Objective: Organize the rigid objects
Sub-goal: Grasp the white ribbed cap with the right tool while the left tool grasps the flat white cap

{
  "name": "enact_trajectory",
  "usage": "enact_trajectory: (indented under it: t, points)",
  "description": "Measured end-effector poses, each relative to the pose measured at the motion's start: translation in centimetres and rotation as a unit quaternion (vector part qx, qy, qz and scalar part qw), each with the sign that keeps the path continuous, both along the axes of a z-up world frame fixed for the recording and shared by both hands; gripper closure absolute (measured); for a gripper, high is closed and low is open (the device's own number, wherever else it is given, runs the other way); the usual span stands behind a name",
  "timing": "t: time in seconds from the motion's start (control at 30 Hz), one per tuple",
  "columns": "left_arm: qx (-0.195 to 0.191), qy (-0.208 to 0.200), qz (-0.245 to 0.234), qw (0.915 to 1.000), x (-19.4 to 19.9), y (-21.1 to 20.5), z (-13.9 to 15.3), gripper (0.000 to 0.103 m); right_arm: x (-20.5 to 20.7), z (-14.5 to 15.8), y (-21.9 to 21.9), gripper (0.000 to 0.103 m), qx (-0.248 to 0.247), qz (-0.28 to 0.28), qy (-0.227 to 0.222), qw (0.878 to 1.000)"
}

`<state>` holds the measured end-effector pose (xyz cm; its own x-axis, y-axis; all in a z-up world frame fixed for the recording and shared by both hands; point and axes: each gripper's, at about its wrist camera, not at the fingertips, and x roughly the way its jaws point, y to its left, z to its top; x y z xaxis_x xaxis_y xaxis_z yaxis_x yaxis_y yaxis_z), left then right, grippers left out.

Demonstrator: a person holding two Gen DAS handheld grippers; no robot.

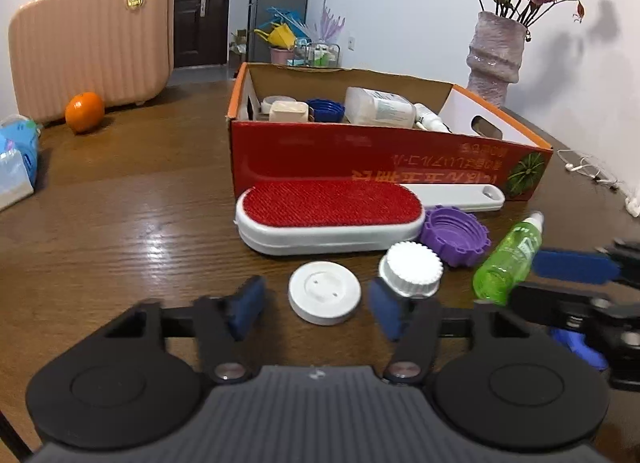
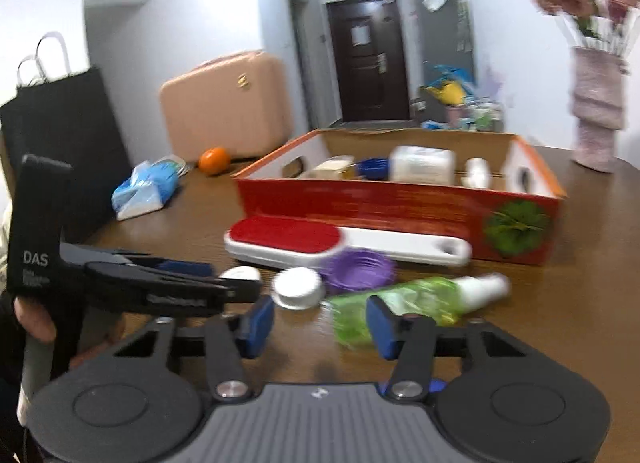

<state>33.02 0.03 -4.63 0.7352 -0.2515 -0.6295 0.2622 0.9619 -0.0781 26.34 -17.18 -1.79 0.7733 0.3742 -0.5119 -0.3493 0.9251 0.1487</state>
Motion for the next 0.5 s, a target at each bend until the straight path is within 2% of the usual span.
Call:
enact_trajectory:
  t: [0.03, 0.13, 0.2, 0.3, 0.37, 0.47, 0.5]
  points:
    - [0.003, -0.002, -0.005, 1.0000, -0.1, 0.1, 0.0, 0.064, 0.5, 0.0, 0.8, 0.057, -0.008, 0.002, -0.002, 1.000]
    - [-0.010, -0.004, -0.021, 0.9997, -0.5, 0.9, 0.2, 0.064, 2.4, -0.1, 3.0, 0.059, -0.023, 0.014, 0.003, 1.000]
    - [-0.008, -0.014, -0.012, 0.9998, -0.9, 1.7, 0.3, 0.064, 3.2, -0.4, 4.2, 0.060, -0.043, 0.017, 0.010, 0.999]
    - [-0.022, -0.007, 0.005, 0.9997, -0.9, 3.2, 0.1, 0.064, 4.0, -1.3, 5.4, 0.062, -0.072, 0.013, 0.026, 0.997]
    - [-0.021, -0.007, 0.012, 0.9997, -1.0, 3.6, 0.1, 0.064, 4.2, -1.6, 6.0, 0.062, -0.087, 0.005, 0.020, 0.996]
    - [-0.028, -0.008, 0.010, 0.9995, -1.1, 3.9, 0.2, 0.064, 4.9, -1.8, 6.5, 0.062, -0.090, -0.003, 0.016, 0.996]
    - [-0.028, -0.010, 0.009, 0.9995, -1.2, 3.9, 0.2, 0.064, 5.0, -1.8, 6.7, 0.066, -0.093, -0.005, 0.016, 0.996]
